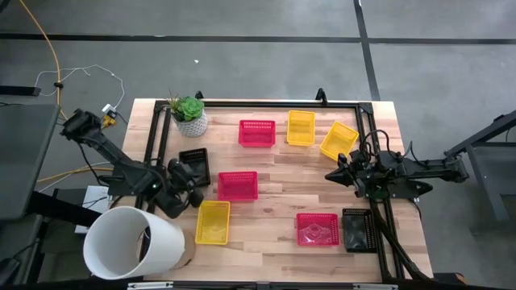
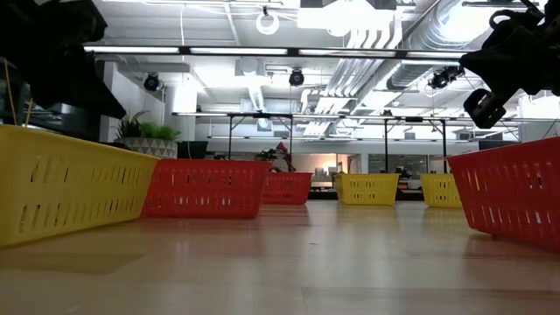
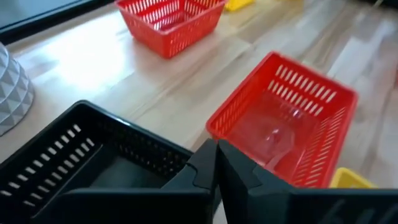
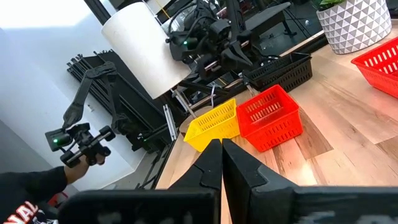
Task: Stack baskets by color
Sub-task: Stack the top black bin on top of the left black bin
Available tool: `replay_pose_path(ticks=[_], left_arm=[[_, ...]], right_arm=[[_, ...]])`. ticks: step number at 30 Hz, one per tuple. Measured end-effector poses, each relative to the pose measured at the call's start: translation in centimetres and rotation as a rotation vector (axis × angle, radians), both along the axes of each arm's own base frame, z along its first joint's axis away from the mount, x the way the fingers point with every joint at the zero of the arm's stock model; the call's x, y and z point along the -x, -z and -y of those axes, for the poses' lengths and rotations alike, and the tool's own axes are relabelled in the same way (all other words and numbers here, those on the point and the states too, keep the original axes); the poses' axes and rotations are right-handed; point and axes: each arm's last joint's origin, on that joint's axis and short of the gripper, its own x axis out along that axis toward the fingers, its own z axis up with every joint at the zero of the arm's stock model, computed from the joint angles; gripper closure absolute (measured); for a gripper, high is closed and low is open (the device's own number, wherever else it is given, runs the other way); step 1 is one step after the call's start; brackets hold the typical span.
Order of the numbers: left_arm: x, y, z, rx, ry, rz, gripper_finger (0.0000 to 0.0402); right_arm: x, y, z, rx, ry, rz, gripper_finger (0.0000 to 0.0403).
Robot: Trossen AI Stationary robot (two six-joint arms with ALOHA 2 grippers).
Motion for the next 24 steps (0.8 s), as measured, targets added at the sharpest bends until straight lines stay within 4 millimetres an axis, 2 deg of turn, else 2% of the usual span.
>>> replay_pose_path(ticks=[4,12,24], left_arm=[[0.1,0.5,0.7,-0.033,-0.010,0.038,0.0401],[0.4,3.5,1.1,-0.040,-0.046,0.003,0.0401],[0.3,3.9,0.9,-0.053,-0.054,-0.031,0.0401]], right_arm=[[0.0,0.0,0.0,0.000,0.000,0.000,0.0402],[0.0,0.0,0.0,0.000,0.000,-0.001,0.0402],[0.0,0.0,0.0,0.000,0.000,0.000,0.0402]])
